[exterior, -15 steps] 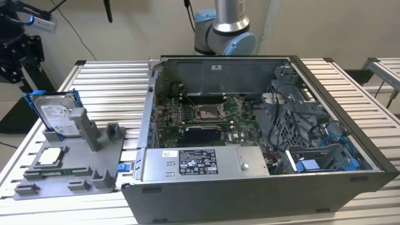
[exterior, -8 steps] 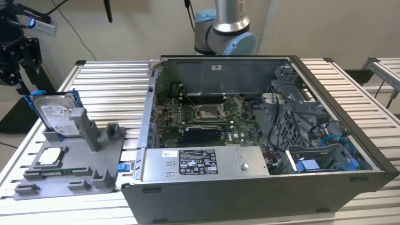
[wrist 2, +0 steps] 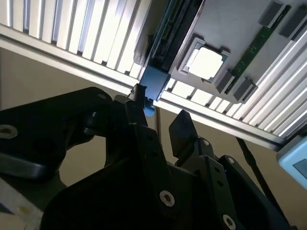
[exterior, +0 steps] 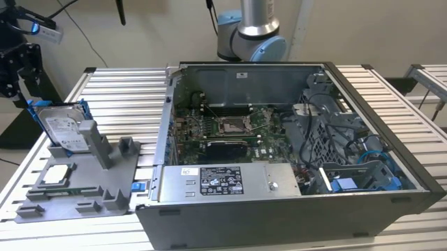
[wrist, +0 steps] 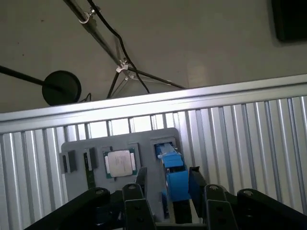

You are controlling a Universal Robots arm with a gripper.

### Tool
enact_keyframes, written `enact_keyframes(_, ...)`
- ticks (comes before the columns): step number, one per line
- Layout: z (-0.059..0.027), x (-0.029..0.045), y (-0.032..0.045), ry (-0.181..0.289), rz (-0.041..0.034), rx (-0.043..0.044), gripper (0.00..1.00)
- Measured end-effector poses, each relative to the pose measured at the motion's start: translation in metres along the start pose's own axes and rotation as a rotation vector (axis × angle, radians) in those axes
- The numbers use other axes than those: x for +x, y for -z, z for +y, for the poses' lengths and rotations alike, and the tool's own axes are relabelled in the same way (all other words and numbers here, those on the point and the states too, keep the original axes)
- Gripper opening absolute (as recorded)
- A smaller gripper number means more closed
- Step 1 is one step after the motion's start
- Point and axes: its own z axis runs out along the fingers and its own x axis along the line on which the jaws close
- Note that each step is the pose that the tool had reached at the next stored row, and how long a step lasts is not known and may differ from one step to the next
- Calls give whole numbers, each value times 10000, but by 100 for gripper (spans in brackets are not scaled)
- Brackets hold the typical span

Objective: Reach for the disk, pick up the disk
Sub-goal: 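Pick up the disk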

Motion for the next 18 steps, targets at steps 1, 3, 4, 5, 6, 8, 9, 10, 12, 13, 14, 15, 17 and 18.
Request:
enact_keyframes(1, -1, 2, -5, 48, 10, -18, 0)
enact_keyframes(3, -5, 1, -26, 127, 17, -18, 0)
enact_keyframes(4, -8, 1, -42, 162, 19, -16, 0)
enact_keyframes(5, -9, 1, -49, 194, 16, -16, 0)
enact_keyframes(6, -10, 1, -52, 224, 19, -17, 0)
enact_keyframes(8, -10, 1, -62, 298, 16, 86, 0)
enact_keyframes(9, -11, 1, -65, 328, 0, 230, 0)
enact_keyframes(10, -11, 1, -65, 354, -18, 392, 0)
enact_keyframes(12, -11, 0, -66, 402, -67, 721, 0)
enact_keyframes(13, -12, 0, -71, 418, -81, 834, 0)
enact_keyframes(14, -13, 0, -82, 440, -87, 896, 0)
enact_keyframes(15, -12, -2, -99, 471, -94, 927, 0)
enact_keyframes(17, -12, -14, -134, 530, -103, 948, 0)
enact_keyframes(18, -12, -20, -146, 557, -121, 953, 0)
